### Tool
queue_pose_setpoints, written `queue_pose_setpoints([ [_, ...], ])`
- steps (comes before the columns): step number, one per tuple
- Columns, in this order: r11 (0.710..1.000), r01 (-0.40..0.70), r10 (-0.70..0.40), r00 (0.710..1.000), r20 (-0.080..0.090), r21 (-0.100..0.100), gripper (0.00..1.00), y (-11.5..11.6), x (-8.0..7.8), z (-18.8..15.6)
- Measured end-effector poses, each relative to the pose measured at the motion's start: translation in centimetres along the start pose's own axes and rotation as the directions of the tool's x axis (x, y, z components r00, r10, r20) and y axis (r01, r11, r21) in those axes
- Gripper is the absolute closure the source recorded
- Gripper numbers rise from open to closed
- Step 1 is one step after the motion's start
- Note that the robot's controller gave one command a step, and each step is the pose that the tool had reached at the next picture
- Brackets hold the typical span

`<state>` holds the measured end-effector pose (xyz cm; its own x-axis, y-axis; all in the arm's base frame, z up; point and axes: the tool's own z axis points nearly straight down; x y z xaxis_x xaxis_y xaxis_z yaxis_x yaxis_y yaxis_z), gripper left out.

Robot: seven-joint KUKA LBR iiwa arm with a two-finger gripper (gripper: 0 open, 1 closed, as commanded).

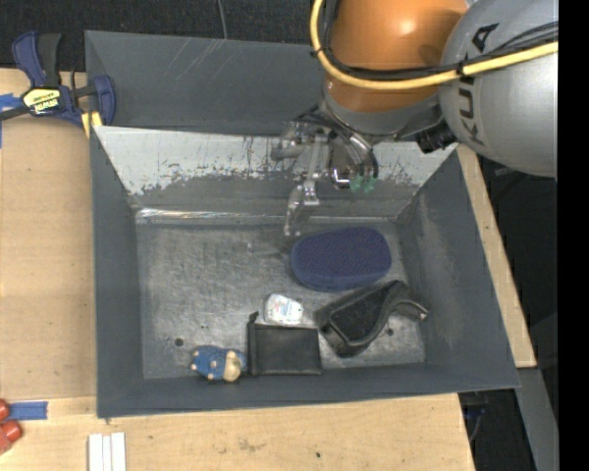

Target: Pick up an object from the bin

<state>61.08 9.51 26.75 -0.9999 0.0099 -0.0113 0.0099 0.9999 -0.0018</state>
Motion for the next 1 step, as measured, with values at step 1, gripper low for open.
queue_pose_setpoints([
  [1, 1.0, -0.019, 0.019, 1.0, -0.018, 0.001, 0.0, -6.9, 5.31, 12.74],
])
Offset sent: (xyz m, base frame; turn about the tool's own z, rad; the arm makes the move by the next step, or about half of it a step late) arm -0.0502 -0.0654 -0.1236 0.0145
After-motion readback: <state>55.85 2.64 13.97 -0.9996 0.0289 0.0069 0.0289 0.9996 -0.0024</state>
